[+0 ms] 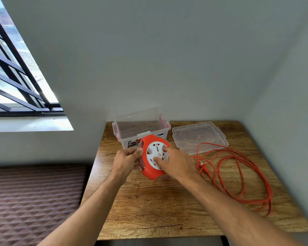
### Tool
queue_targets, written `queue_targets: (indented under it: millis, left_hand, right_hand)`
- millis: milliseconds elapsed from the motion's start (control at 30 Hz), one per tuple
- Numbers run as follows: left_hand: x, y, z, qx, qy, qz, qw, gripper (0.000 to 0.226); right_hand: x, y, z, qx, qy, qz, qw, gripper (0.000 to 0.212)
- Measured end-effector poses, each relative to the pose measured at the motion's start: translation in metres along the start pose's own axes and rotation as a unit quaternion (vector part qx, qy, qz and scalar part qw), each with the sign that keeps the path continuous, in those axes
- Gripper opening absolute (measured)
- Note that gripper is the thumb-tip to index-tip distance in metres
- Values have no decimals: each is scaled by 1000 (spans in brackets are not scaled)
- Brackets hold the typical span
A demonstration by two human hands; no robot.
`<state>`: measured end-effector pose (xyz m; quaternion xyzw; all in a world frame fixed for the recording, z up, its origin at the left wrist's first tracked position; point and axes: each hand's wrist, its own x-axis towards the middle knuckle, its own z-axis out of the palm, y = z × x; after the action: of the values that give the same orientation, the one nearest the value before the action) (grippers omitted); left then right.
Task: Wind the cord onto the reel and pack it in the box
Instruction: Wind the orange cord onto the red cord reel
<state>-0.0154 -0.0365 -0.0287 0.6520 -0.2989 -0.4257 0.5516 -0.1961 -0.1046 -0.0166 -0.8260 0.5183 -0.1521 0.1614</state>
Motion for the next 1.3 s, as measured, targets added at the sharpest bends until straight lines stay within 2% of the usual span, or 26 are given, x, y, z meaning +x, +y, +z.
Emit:
queue_targets:
  millis: [100, 200, 300, 400, 533, 733, 800, 900, 1033, 1167, 1233, 1300]
  left_hand:
    - [-1, 1, 0, 2, -2, 0, 1000, 17]
    - [0, 7, -4, 21, 5, -6, 1000, 17]
    - [2, 14, -7, 38, -12, -11, 999, 20]
    - [4, 21, -13, 60, -55, -12, 997, 28]
    - [9, 27, -20, 125, -127, -16, 984, 35]
    - [14, 31, -22, 159, -158, -26, 974, 30]
    - [14, 30, -23, 165, -161, -30, 973, 29]
    - [15, 24, -24, 153, -148, -27, 977, 30]
    - [16, 19, -24, 100, -105, -7, 989, 23]
    - [14, 15, -15, 52, -86, 25, 995, 18]
    - [12, 15, -10, 25, -77, 39, 996, 14]
    - [9, 15, -6, 8, -70, 57, 996, 15]
  right_hand:
    - [1, 2, -4, -9, -18, -42, 999, 72]
    - [7, 10, -17, -40, -14, -171, 984, 60]
    - [14, 20, -33, -160, -69, -351, 920, 62]
    - [19, 21, -44, -248, -106, -457, 848, 64]
    - [22, 20, -47, -287, -132, -516, 796, 82]
    - [25, 21, -37, -305, -162, -551, 760, 79]
    - [24, 23, -35, -305, -153, -556, 758, 80]
    - [23, 25, -33, -301, -95, -532, 786, 75]
    - [18, 16, -19, -247, -27, -426, 870, 60]
    - [12, 3, -4, -132, 23, -199, 971, 66]
    - [9, -5, 1, -35, 40, -80, 995, 71]
    - [5, -14, 4, 56, 51, 27, 997, 74]
